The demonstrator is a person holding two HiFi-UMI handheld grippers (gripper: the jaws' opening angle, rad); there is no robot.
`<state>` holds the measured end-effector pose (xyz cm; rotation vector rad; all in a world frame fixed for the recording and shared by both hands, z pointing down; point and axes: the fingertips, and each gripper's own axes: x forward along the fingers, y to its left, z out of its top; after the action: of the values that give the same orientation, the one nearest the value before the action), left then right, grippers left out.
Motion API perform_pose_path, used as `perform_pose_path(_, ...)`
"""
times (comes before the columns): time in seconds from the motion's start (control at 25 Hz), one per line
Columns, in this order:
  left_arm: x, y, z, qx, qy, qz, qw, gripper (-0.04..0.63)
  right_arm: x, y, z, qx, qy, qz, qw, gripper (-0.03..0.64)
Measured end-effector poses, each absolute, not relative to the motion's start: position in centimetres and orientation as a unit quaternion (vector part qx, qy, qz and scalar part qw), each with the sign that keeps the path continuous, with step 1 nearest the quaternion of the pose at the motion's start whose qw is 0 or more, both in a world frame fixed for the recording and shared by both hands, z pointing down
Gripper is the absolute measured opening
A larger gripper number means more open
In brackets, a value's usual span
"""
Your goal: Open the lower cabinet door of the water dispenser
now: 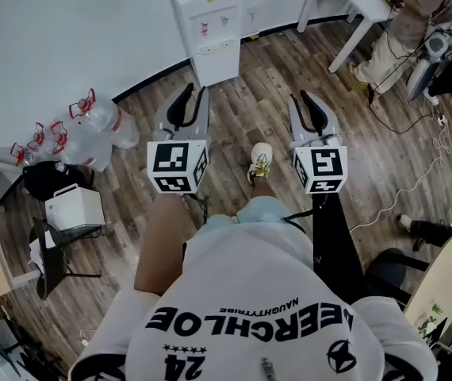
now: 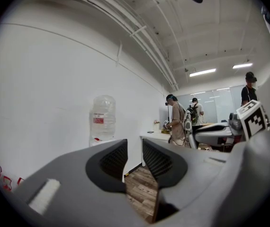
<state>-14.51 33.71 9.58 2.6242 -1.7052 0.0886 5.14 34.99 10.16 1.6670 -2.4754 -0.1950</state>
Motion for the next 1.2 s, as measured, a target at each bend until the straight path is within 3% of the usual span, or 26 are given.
perform_pose_path(0.4, -12.7, 27.7, 8.8, 0.840, -0.541, 0.029, -0.031, 0.103, 5.4, 28.2, 9.8, 0.545, -0.831, -0.088, 0.062, 0.071)
perform_pose_path(1.2, -10.6, 13.4, 8.6, 0.832, -0.553, 0.029, -0.020, 0.103, 8.0, 11.6, 9.2, 0.541, -0.836, -0.082, 0.046, 0.069)
